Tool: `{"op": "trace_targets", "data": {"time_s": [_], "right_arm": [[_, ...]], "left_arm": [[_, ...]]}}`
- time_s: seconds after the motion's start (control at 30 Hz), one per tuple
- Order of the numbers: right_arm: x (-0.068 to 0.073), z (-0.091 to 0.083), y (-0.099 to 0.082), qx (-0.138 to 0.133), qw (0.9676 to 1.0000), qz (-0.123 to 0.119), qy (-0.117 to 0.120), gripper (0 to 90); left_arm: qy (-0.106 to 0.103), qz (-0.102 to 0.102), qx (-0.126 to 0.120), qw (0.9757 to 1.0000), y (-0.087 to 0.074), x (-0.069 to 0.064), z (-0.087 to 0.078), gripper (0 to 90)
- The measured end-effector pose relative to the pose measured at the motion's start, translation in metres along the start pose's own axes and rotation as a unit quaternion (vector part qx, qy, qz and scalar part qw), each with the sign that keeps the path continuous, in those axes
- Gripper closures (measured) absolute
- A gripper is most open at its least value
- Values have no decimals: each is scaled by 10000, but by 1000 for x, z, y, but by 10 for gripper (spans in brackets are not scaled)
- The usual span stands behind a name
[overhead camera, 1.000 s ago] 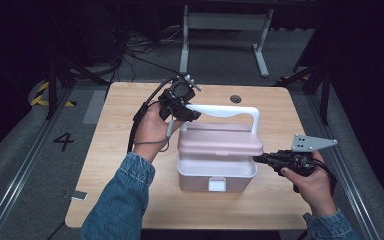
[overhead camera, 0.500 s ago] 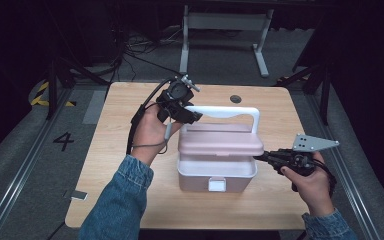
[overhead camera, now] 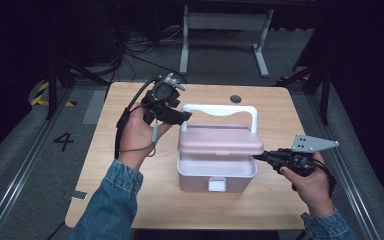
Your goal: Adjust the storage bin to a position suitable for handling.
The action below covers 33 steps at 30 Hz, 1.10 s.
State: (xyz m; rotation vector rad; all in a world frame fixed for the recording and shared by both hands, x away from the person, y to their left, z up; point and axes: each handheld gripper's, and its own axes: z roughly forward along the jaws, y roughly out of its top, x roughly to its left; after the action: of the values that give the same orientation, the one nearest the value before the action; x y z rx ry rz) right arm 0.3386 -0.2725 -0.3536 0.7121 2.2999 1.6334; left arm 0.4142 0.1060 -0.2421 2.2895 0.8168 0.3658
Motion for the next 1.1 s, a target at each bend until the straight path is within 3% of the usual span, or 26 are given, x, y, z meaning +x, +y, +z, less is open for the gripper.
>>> {"op": "trace_targets", "data": {"time_s": [0.17, 0.47, 0.73, 0.9, 1.1], "right_arm": [[-1, 0, 4, -57, 10000, -27, -27, 900], [-4, 1, 14, -183, 9997, -91, -110, 900], [-9, 0, 21, -292, 9992, -74, -270, 900], [-12, 0, 26, -344, 9989, -58, -298, 900], [-15, 2, 30, -380, 9988, -32, -320, 900]], "left_arm": [[44, -205, -69, 9998, -19, 7, -14, 446], [11, -328, -59, 9994, -43, 7, -24, 436], [-34, -206, -171, 9996, -58, 3, -24, 436], [-219, -17, -347, 9992, -69, 2, -18, 474], [-320, -123, -426, 9985, -77, 2, -7, 460]]}}
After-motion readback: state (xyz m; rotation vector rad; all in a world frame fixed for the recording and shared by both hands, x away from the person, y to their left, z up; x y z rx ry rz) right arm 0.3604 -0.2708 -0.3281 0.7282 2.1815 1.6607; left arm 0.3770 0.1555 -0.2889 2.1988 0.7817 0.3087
